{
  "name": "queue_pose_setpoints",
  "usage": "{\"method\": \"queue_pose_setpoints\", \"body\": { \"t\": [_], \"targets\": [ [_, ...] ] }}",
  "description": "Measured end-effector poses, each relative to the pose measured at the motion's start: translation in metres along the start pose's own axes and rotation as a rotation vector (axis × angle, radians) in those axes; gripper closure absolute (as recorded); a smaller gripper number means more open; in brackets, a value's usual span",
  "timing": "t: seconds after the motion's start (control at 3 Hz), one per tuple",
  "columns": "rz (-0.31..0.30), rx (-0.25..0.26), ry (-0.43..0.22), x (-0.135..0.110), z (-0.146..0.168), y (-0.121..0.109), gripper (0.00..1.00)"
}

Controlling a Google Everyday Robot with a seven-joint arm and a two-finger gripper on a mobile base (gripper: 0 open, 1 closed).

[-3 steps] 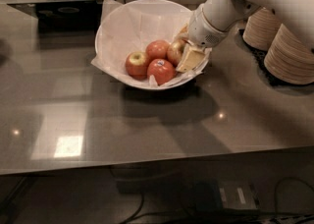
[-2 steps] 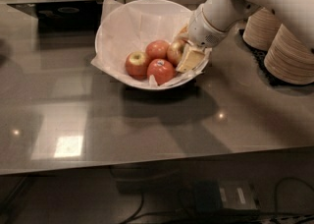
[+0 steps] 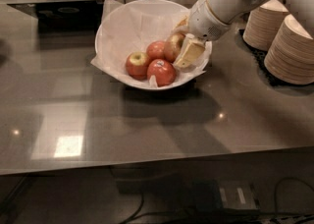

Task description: Pick apple from white bowl

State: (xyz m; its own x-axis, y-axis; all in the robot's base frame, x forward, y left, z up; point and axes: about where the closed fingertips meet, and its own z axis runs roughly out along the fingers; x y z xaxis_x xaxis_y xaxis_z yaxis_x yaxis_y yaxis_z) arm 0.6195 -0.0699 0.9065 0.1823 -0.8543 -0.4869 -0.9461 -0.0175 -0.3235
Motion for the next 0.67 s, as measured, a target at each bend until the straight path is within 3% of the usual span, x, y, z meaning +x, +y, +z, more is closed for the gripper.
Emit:
{"method": "queue_pose_setpoints", "body": {
  "t": [0.33,0.67],
  "targets": [
    [-0.018,0.003,-0.040,-0.016,-0.013,0.000,1.00],
    [-0.011,-0.002,-0.175,-0.026,-0.025,0.003,1.00]
  ]
}}
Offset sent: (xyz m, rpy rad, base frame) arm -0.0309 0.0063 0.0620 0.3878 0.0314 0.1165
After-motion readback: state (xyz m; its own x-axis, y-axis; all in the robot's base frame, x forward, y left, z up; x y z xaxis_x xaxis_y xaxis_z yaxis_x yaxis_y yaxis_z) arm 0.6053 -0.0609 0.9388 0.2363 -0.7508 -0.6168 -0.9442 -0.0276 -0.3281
